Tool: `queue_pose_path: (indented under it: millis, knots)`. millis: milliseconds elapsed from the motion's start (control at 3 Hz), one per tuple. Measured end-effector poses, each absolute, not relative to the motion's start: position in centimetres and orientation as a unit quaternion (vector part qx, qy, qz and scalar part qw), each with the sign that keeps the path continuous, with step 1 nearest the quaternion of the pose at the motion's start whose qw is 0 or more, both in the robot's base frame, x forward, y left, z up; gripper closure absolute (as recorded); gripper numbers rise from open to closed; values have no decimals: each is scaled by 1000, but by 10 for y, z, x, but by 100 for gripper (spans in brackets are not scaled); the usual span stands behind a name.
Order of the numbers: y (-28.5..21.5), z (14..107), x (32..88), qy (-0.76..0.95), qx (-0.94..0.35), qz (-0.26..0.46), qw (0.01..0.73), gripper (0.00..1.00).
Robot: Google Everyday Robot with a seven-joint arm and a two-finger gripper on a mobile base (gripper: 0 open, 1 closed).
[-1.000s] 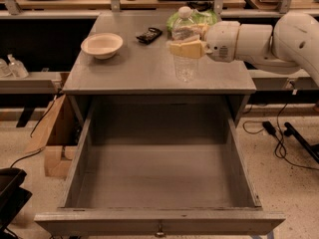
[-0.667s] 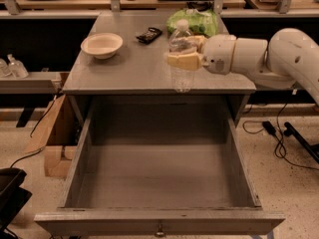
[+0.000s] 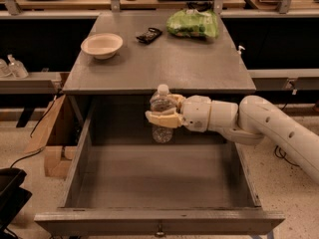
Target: Place water bottle into top drawer
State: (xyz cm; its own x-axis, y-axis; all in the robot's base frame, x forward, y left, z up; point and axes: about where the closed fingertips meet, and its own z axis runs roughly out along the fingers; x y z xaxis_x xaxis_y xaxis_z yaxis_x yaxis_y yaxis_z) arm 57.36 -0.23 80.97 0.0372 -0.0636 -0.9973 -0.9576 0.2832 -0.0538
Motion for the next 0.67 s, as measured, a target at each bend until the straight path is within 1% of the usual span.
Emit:
queue_pose_path:
  millis: [333,667]
  knots:
    - [-2,810,574,569,-448,397,563,100]
    - [22,779,575,566,-452,412,553,100]
